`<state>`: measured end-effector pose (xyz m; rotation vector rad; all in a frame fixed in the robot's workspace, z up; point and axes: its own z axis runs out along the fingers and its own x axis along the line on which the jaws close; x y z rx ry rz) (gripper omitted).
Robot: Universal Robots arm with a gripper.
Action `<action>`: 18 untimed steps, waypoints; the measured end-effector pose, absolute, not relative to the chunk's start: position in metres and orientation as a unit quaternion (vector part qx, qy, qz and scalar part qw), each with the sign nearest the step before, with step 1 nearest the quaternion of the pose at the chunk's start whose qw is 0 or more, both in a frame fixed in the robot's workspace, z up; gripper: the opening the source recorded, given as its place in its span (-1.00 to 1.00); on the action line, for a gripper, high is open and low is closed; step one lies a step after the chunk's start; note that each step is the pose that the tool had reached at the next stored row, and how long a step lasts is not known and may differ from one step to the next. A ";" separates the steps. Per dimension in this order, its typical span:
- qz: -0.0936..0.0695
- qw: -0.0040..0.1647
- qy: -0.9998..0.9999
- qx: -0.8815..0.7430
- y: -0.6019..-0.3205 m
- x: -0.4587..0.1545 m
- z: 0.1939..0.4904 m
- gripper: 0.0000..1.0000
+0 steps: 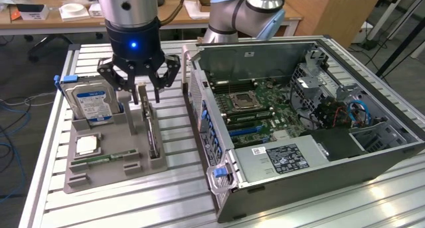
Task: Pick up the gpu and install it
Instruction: 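Pick up the gpu and move the gpu toward the slot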
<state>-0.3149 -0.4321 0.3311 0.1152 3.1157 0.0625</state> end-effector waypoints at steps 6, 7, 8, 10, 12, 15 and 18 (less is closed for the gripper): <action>0.020 0.012 0.999 0.037 -0.435 -0.315 0.326 -0.06; 0.020 0.012 0.999 0.037 -0.436 -0.315 0.325 -0.06; 0.020 0.011 0.999 0.037 -0.436 -0.315 0.324 -0.06; 0.020 0.012 0.999 0.037 -0.437 -0.315 0.322 -0.06; 0.020 0.012 0.999 0.037 -0.438 -0.315 0.320 -0.06; 0.020 0.011 0.999 0.037 -0.439 -0.315 0.316 -0.06; 0.020 0.011 0.999 0.037 -0.439 -0.315 0.313 -0.06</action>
